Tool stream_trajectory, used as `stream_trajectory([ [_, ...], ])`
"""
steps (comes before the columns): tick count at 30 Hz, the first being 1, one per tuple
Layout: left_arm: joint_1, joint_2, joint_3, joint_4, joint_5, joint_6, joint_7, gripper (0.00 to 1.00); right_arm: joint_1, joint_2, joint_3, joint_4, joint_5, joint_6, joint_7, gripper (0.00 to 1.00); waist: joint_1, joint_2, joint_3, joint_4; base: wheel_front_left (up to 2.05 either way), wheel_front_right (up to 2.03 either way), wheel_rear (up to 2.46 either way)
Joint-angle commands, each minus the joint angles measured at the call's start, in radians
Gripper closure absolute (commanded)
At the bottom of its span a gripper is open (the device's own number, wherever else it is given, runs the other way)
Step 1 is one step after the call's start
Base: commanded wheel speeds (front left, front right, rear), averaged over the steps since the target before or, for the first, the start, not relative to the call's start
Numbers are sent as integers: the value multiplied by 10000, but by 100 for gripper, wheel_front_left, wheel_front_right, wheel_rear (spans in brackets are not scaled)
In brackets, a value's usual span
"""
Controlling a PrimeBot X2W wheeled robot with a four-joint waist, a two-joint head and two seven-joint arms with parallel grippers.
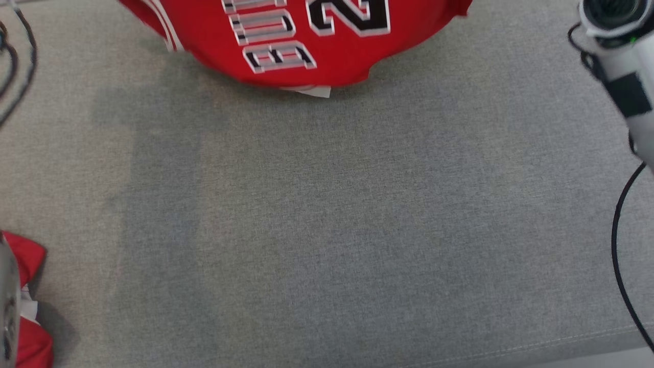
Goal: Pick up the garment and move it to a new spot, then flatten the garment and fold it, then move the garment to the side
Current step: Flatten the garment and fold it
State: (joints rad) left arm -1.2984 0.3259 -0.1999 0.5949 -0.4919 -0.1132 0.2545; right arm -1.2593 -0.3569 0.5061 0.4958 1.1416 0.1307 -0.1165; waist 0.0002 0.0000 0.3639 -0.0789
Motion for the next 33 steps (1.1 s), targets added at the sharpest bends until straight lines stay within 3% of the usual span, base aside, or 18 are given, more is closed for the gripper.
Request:
stream_trajectory([
  [1, -798, -75, 63, 300, 72, 14, -255, 100, -652, 16, -77, 266, 138, 0, -203, 100, -2, 0, 765, -210, 0, 0, 0],
  [7, -3305, -315, -107, 1639, 430, -6, -1286, 100, -2733, -133, -82, 1151, 445, 0, -856, 100, -2, 0, 909, -229, 0, 0, 0],
  [12, -4400, -401, -362, 2856, 394, -105, -1801, 100, -3561, -435, 207, 1596, 453, 0, -1200, 100, -2, 0, 912, -196, 0, 0, 0],
  [20, -3568, -279, -1119, 4093, -356, -178, -1918, 100, -2370, -694, 1717, 1876, 1012, 0, -515, 100, -2, 0, 321, -54, 0, 0, 0],
  [27, -853, 420, -2793, 3692, -1530, -179, -341, 100, 234, -1104, 3850, 1420, 1584, -2, 1221, 100, -2, 0, -1227, 70, 0, 0, 0],
  [33, 2155, 1588, -4361, 1770, -3166, -179, 2534, 100, 2423, -1871, 5477, 165, 2281, 0, 2836, 100, -2, 0, -2688, 163, 0, 0, 0],
])
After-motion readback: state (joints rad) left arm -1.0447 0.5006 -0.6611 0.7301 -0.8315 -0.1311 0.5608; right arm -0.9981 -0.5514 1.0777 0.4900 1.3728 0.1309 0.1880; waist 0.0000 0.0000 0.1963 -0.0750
